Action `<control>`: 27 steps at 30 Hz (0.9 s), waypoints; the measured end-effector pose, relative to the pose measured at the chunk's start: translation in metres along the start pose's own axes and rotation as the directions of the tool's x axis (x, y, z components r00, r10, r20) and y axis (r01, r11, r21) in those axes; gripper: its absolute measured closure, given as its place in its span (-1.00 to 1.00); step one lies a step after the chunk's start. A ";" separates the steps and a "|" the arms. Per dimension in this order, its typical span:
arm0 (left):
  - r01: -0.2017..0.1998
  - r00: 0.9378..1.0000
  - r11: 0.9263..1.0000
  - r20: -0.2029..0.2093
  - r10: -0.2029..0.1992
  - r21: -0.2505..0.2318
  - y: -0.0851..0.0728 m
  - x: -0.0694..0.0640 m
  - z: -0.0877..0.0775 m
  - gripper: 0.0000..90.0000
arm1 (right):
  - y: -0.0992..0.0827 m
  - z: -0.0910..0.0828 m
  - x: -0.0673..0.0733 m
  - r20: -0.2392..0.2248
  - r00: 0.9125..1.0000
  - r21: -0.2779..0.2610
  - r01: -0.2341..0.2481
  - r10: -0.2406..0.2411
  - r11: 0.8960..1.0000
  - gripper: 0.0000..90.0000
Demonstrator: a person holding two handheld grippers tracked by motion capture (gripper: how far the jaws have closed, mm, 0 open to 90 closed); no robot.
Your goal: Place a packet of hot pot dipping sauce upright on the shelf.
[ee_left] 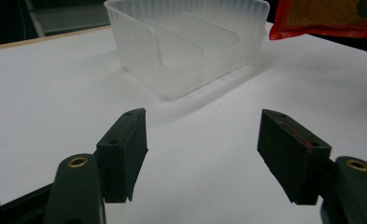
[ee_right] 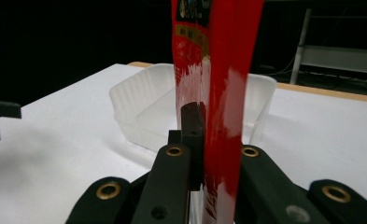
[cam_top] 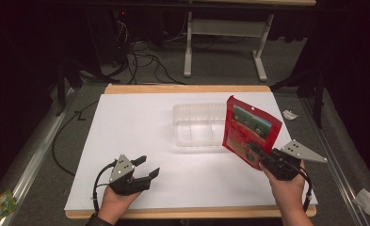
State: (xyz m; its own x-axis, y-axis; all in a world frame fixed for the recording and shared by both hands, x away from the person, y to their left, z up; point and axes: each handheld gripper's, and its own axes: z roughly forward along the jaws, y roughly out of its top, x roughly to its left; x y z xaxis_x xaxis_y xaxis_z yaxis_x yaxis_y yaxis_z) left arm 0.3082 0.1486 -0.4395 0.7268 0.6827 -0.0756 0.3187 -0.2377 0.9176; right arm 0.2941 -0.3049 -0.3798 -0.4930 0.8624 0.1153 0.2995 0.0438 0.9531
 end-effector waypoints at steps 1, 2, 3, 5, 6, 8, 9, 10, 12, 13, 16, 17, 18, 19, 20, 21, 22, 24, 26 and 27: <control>0.000 1.000 1.000 0.000 0.000 0.000 0.000 0.000 0.000 -0.25 | 0.001 0.001 -0.001 0.003 1.000 -0.004 -0.004 0.004 1.000 0.97; -0.003 1.000 1.000 0.000 0.003 0.000 0.000 -0.001 0.000 -0.25 | 0.001 0.001 -0.001 0.003 1.000 -0.004 -0.004 0.004 1.000 0.97; -0.005 1.000 1.000 0.003 0.005 -0.001 0.000 -0.001 0.000 -0.25 | 0.004 0.003 -0.003 0.003 1.000 -0.006 -0.016 0.016 1.000 0.97; -0.010 1.000 1.000 0.002 0.010 -0.001 0.000 -0.002 0.000 -0.25 | 0.008 0.006 -0.005 0.013 1.000 -0.008 -0.018 0.018 1.000 0.97; -0.013 1.000 1.000 0.003 0.013 0.001 0.000 -0.002 0.000 -0.25 | 0.009 0.008 -0.005 0.019 1.000 -0.010 -0.019 0.019 1.000 0.97; -0.015 1.000 1.000 0.004 0.015 -0.002 0.001 -0.002 0.000 -0.25 | 0.012 0.012 -0.007 0.030 0.999 -0.016 -0.021 0.022 1.000 0.97; -0.015 1.000 1.000 0.004 0.015 -0.002 0.001 -0.002 0.000 -0.25 | 0.012 0.012 -0.007 0.030 0.999 -0.016 -0.021 0.022 1.000 0.97; -0.016 1.000 1.000 0.004 0.016 -0.001 0.000 -0.001 0.000 -0.25 | 0.015 0.016 -0.008 0.040 0.999 -0.022 -0.034 0.035 0.999 0.98; -0.014 1.000 1.000 0.007 0.014 -0.001 0.000 -0.001 0.000 -0.25 | 0.018 0.021 -0.010 0.045 0.998 -0.027 -0.052 0.053 0.998 0.97; -0.014 1.000 1.000 0.007 0.014 -0.001 0.000 -0.001 0.000 -0.25 | 0.018 0.021 -0.010 0.045 0.998 -0.027 -0.052 0.053 0.998 0.97; -0.014 1.000 1.000 0.009 0.014 -0.004 0.000 -0.001 0.000 -0.25 | 0.023 0.031 -0.012 0.057 0.996 -0.034 -0.064 0.066 0.997 0.98; -0.015 1.000 1.000 0.011 0.015 -0.002 0.000 -0.001 0.000 -0.25 | 0.024 0.033 -0.012 0.060 0.996 -0.035 -0.063 0.065 0.997 0.98; -0.016 1.000 1.000 0.010 0.016 -0.003 0.000 -0.001 0.000 -0.25 | 0.025 0.036 -0.013 0.064 0.996 -0.036 -0.065 0.068 0.997 0.97; -0.016 1.000 1.000 0.013 0.016 -0.001 0.000 -0.001 0.000 -0.25 | 0.026 0.039 -0.013 0.068 0.995 -0.036 -0.068 0.070 0.997 0.97; -0.016 1.000 1.000 0.014 0.016 -0.002 0.000 -0.001 0.000 -0.25 | 0.026 0.039 -0.013 0.068 0.995 -0.036 -0.068 0.070 0.997 0.97; -0.015 1.000 1.000 0.014 0.015 -0.002 0.000 -0.002 0.000 -0.25 | 0.027 0.042 -0.014 0.071 0.995 -0.038 -0.066 0.069 0.997 0.97; -0.014 1.000 1.000 0.014 0.014 -0.006 0.000 -0.002 0.000 -0.25 | 0.029 0.049 -0.015 0.074 0.995 -0.037 -0.063 0.066 0.997 0.97; -0.015 1.000 1.000 0.015 0.015 -0.007 0.000 -0.002 0.000 -0.25 | 0.029 0.052 -0.016 0.075 0.995 -0.036 -0.064 0.067 0.997 0.97; -0.018 1.000 1.000 0.018 0.019 -0.004 0.000 -0.003 -0.001 -0.25 | 0.031 0.061 -0.019 0.087 0.994 -0.032 -0.070 0.072 0.997 0.98; -0.019 1.000 1.000 0.019 0.019 -0.005 0.000 -0.002 -0.001 -0.25 | 0.032 0.064 -0.020 0.091 0.993 -0.033 -0.068 0.071 0.997 0.98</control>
State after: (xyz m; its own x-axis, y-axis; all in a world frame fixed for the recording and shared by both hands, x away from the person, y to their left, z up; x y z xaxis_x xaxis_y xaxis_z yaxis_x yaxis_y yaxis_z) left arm 0.3058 0.1475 -0.4391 0.7439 0.6650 -0.0655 0.3020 -0.2470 0.9208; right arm 0.3660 -0.2886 -0.3699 -0.3942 0.9056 0.1568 0.3057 -0.0317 0.9516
